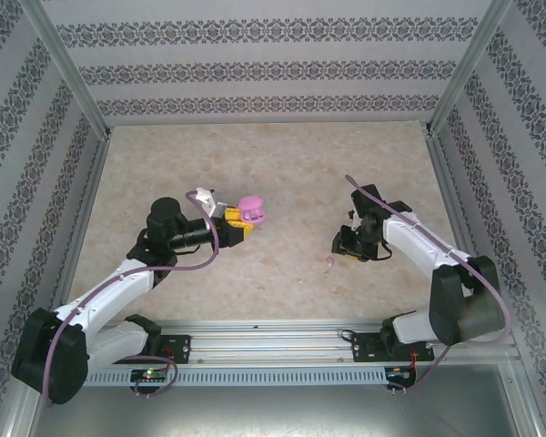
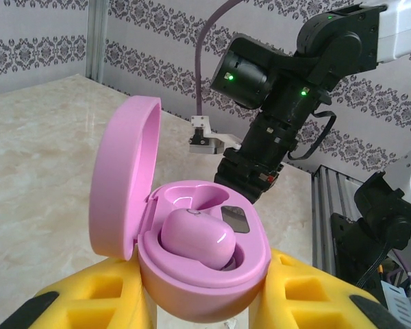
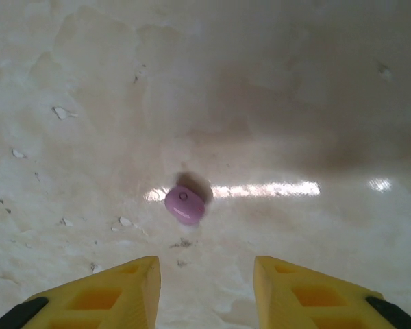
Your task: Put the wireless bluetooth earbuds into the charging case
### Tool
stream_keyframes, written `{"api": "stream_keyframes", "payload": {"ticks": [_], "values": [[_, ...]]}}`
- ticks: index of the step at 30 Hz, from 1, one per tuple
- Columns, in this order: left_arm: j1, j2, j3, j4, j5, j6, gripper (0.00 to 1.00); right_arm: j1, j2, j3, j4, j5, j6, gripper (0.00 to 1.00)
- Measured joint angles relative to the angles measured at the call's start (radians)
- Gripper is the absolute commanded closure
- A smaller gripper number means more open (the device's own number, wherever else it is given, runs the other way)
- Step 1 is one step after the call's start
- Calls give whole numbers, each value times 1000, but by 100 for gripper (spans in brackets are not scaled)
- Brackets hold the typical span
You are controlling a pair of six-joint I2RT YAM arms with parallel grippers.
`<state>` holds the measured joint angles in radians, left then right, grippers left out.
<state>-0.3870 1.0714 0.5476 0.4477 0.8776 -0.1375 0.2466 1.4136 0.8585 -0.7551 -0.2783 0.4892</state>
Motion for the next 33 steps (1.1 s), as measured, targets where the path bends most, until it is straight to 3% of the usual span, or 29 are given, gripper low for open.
{"api": "stream_keyframes", "payload": {"ticks": [14, 33], "values": [[0, 3, 1, -18, -1, 1, 81, 66, 211, 34, 61, 0, -79, 64], [0, 18, 10, -35, -8, 8, 81, 92, 184, 47, 64, 11, -74, 68]]}}
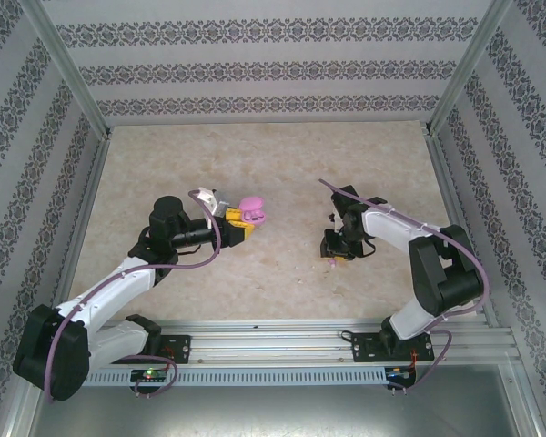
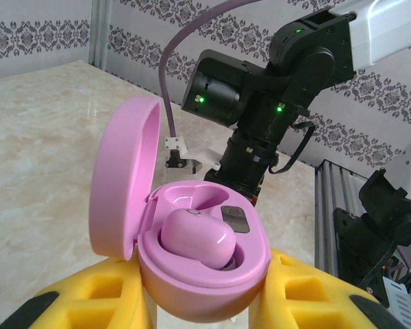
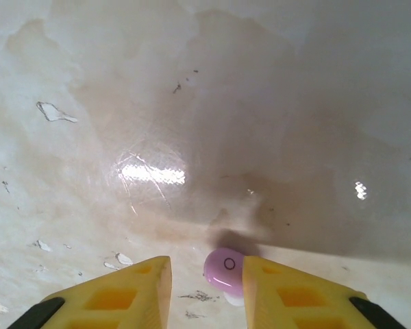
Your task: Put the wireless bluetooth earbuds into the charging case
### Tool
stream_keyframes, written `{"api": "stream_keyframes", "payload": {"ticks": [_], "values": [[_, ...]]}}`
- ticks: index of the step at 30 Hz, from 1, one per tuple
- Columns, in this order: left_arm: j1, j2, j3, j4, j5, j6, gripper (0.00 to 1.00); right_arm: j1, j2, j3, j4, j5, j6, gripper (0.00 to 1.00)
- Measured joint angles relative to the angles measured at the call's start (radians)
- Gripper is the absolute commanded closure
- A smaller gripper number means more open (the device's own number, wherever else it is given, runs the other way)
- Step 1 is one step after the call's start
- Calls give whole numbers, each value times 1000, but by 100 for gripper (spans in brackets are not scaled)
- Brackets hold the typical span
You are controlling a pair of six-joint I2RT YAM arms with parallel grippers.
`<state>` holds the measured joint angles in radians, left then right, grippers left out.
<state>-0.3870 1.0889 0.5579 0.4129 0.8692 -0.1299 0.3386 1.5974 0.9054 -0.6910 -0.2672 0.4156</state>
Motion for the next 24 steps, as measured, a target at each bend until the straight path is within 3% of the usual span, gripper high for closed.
{"api": "stream_keyframes", "payload": {"ticks": [24], "values": [[0, -24, 0, -20, -7, 14, 81, 0, 0, 0, -12, 13, 0, 63]]}}
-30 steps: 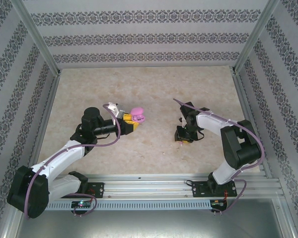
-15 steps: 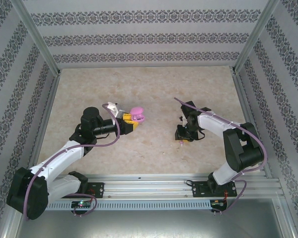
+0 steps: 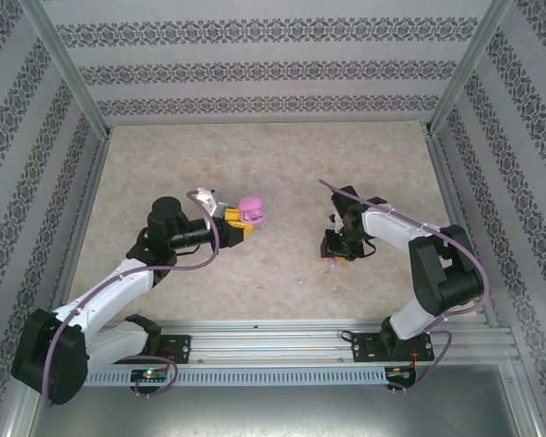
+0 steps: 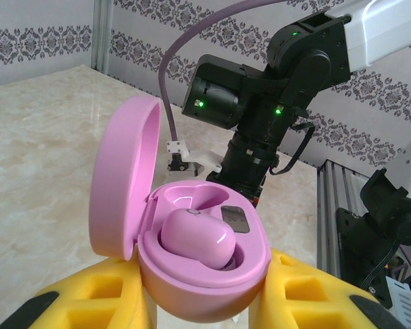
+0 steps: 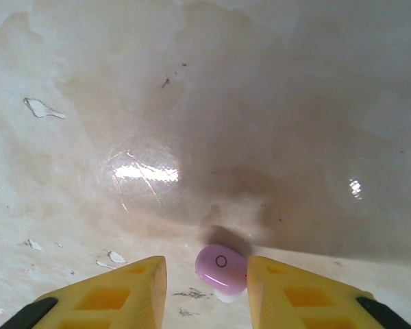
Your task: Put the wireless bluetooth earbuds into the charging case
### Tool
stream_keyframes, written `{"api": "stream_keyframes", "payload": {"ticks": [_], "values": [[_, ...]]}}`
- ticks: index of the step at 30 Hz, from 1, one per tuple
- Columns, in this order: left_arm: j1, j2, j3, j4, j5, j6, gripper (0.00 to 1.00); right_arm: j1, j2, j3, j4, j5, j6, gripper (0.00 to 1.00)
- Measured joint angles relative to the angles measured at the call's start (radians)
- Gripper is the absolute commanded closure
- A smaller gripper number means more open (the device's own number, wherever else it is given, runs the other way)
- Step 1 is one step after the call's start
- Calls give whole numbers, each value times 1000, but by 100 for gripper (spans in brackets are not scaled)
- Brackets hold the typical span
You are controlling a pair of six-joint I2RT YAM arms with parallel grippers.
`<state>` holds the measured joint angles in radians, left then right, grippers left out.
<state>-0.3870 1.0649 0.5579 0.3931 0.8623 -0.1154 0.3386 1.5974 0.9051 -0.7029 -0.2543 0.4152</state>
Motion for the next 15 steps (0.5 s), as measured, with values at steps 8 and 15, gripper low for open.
{"api": "stream_keyframes", "payload": {"ticks": [8, 15], "values": [[0, 0, 0, -6, 0, 1, 81, 0, 0, 0, -3, 3, 0, 65], [0, -2, 0, -20, 0, 4, 81, 0, 17, -5, 2, 3, 0, 68]]}}
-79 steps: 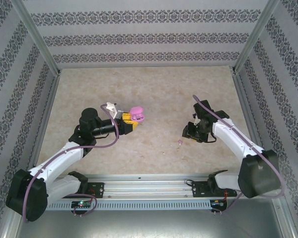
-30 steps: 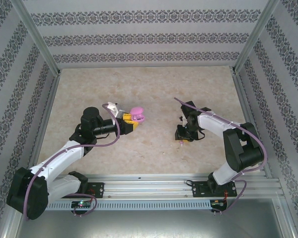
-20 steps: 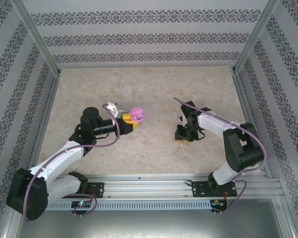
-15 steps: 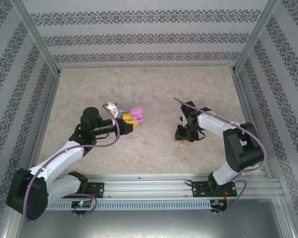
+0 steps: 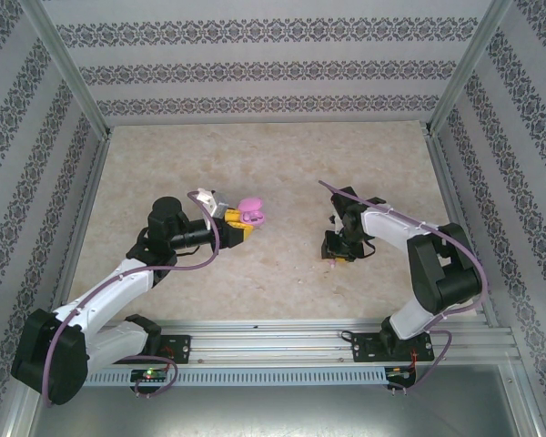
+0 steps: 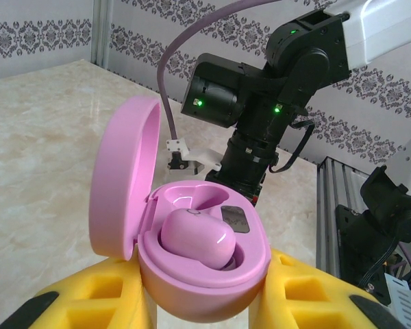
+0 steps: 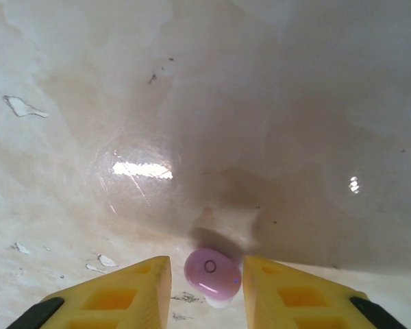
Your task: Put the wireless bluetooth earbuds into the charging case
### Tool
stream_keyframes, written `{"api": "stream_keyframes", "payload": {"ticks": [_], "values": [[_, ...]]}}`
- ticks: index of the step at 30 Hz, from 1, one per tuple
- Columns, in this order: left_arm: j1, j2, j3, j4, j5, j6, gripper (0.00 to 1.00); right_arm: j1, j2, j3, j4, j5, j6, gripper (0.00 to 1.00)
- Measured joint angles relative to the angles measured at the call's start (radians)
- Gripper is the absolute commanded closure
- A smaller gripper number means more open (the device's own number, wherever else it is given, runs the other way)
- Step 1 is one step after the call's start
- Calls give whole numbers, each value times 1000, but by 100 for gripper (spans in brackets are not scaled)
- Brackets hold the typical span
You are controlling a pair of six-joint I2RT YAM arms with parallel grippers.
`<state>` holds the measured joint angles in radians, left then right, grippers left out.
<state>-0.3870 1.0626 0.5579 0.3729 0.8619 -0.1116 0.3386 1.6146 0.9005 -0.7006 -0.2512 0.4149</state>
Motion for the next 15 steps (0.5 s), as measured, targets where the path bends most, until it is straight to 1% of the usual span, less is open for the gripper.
{"api": "stream_keyframes", "payload": {"ticks": [8, 15], "values": [[0, -17, 0, -16, -3, 3, 81, 2, 7, -6, 2, 6, 0, 73], [0, -19, 1, -24, -3, 4, 81, 27, 8, -6, 2, 18, 1, 74]]}}
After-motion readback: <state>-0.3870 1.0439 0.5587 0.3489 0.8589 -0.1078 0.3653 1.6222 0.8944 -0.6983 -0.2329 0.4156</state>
